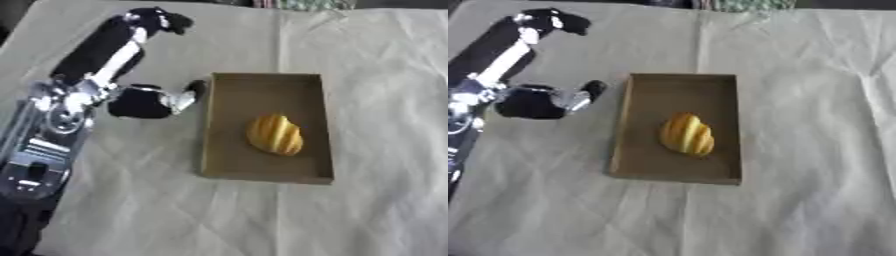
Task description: Pick up objects on the table and place them in the box.
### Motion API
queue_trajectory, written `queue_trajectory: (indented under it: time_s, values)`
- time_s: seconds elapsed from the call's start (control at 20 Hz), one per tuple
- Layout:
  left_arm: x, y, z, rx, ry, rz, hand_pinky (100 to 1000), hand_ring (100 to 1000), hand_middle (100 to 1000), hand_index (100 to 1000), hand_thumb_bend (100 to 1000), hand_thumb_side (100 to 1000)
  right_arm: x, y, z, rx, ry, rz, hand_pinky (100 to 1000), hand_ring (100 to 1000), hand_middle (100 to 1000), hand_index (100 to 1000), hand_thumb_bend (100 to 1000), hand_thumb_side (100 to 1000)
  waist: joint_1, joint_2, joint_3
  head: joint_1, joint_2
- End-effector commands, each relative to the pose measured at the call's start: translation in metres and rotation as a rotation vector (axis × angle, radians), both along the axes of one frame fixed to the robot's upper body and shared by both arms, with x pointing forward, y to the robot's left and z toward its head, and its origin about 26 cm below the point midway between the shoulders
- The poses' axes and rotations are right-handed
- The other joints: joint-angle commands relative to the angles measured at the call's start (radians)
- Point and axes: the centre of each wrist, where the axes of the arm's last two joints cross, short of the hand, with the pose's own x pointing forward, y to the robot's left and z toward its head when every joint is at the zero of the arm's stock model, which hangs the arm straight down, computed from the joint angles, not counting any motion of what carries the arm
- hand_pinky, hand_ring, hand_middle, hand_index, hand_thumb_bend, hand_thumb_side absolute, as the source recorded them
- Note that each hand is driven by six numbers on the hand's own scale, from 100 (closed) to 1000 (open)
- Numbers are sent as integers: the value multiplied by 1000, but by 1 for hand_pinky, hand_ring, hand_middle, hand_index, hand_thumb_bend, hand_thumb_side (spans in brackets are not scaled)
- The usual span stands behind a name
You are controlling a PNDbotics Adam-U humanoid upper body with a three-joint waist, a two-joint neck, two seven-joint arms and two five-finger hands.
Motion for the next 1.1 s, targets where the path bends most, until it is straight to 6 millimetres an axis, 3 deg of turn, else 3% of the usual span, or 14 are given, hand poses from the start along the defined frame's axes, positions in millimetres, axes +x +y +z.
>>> queue_trajectory:
  time_s: [0.05,0.25,0.55,1.1]
  values:
    - [-14,44,13,4,-76,179,928,855,765,887,464,405,-5,-4,11,-30,-35,-19,907,836,703,853,100,560,1,-18,4,-12,-7]
    - [-17,90,-2,13,-14,359,936,873,790,906,506,407,-5,-5,11,-32,-39,-25,907,836,703,852,100,560,-1,-16,7,-13,-9]
    - [-6,138,-25,13,136,479,940,880,798,912,584,420,-5,-5,11,-32,-39,-28,907,836,703,853,100,559,-3,-15,4,0,-15]
    - [9,164,-40,-21,245,517,946,888,811,922,621,428,-4,-4,11,-29,-38,-23,908,836,703,853,100,558,-8,-14,-4,7,-24]
